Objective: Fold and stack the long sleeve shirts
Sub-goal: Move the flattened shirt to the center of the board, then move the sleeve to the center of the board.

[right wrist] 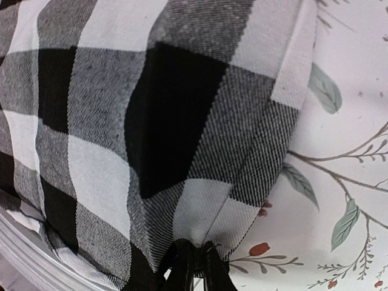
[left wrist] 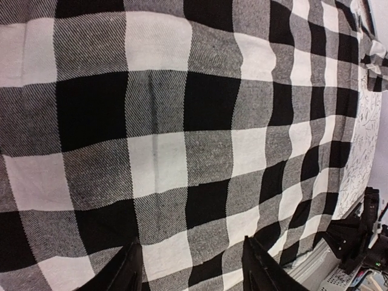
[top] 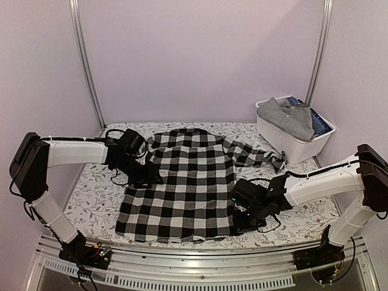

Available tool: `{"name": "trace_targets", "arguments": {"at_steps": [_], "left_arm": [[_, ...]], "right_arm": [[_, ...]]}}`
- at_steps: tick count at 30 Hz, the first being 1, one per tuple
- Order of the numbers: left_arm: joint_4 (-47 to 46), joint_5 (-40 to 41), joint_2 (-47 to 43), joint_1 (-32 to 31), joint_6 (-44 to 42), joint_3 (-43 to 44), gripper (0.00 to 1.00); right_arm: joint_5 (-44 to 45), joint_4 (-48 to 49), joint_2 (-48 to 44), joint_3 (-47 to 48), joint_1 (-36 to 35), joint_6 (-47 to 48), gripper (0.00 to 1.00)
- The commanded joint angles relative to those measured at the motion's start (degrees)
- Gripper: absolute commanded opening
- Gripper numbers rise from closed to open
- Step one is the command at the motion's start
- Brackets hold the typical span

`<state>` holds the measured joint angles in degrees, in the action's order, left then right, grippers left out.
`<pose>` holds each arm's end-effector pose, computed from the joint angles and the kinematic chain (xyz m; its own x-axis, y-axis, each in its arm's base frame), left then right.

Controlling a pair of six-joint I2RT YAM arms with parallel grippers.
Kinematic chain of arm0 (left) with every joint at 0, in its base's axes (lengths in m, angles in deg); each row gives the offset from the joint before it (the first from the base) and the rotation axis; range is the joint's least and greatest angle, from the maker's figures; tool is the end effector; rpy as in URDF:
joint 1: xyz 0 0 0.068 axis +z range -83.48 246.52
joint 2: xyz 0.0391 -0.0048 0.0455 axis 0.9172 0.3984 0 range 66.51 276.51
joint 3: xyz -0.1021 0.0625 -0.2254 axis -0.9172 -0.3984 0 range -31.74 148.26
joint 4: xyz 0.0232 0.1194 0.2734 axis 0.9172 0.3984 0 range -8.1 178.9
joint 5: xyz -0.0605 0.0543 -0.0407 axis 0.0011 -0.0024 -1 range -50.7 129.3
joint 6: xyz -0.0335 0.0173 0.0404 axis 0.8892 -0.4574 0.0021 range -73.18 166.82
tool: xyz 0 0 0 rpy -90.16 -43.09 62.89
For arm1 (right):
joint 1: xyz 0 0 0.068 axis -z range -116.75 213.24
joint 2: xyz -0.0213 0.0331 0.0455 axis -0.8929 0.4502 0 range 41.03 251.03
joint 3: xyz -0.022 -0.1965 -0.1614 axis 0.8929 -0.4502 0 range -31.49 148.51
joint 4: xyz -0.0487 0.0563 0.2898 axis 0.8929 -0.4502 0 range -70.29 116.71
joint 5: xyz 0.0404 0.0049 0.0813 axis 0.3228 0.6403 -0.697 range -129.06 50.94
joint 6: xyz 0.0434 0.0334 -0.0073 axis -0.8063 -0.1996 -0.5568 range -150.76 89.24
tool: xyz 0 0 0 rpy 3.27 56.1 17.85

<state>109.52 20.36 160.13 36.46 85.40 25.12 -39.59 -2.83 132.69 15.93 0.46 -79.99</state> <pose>0.2944 -0.1843 0.1375 -0.9813 -0.1137 -0.1555 -0.0214 0.8666 -0.4985 0.1388 0.2707 0.0962 -0.9612 -0.2129 -0.1757 -0.2488 0.9438 0.2176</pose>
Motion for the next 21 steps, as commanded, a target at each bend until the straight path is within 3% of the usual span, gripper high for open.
{"name": "trace_targets", "arguments": {"at_steps": [1,5,7,14,21], "left_arm": [[-2.9,-1.3,1.4,-0.7,-1.7,-1.5,0.55],[-3.1,-1.4,1.4,-0.8,-2.1,-2.0,0.55],[-3.0,-1.2,0.9,-1.0,-2.2,-2.0,0.55],[-2.2,0.2,-1.2,-1.4,-3.4,-0.4,0.55],[-1.4,0.8,-2.6,-2.2,-3.8,2.6,0.55]], "right_arm": [[-1.0,-3.3,-2.1,-1.1,0.0,-3.9,0.17],[5.4,-8.3,-5.1,3.5,6.0,0.5,0.43],[8.4,-9.7,-6.7,5.5,9.9,2.6,0.50],[21.4,-5.8,-12.1,5.9,25.8,6.3,0.59],[27.1,4.2,-14.1,5.0,36.9,6.3,0.65]]}}
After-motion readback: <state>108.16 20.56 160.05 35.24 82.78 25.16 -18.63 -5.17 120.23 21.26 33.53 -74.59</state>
